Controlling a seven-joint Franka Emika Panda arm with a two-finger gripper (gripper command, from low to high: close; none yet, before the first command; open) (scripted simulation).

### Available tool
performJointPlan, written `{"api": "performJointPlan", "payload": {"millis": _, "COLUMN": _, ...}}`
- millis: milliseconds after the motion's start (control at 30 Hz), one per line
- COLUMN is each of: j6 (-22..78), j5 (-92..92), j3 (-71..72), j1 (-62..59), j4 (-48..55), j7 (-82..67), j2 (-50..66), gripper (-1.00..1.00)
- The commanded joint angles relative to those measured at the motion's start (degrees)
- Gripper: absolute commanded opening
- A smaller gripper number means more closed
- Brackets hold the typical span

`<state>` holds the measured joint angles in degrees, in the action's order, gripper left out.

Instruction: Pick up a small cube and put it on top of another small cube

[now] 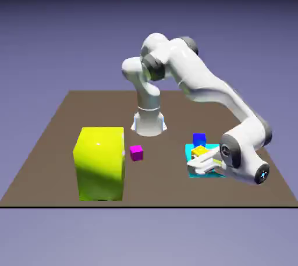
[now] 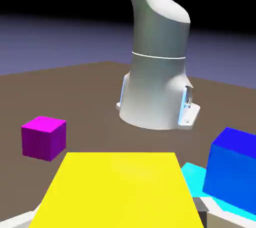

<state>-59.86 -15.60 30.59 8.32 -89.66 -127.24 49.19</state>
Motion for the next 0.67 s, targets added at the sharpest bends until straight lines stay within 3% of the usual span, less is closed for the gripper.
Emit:
{"api": "performJointPlan", "payload": {"millis": 0, "j6": -0.4, "j5": 0.0, "j3": 1.7, "j1": 0.1, "j4": -2.1, "j7": 1.2, "j2": -1.2, "gripper": -1.00}}
{"api": "performJointPlan", "payload": {"millis": 267, "j6": 0.5, "j5": -2.7, "j3": 12.3, "j1": -0.2, "j4": -14.8, "j7": 8.6, "j2": -5.0, "gripper": -1.00}}
{"api": "performJointPlan", "payload": {"millis": 467, "j6": -7.5, "j5": -3.9, "j3": 12.3, "j1": -3.9, "j4": -25.7, "j7": 8.8, "j2": -7.2, "gripper": -1.00}}
{"api": "performJointPlan", "payload": {"millis": 500, "j6": -7.5, "j5": -3.9, "j3": 12.3, "j1": -3.9, "j4": -25.7, "j7": 8.8, "j2": -7.2, "gripper": 1.00}}
{"api": "performJointPlan", "payload": {"millis": 633, "j6": -3.0, "j5": -3.2, "j3": 12.3, "j1": -1.8, "j4": -19.5, "j7": 8.7, "j2": -5.9, "gripper": 1.00}}
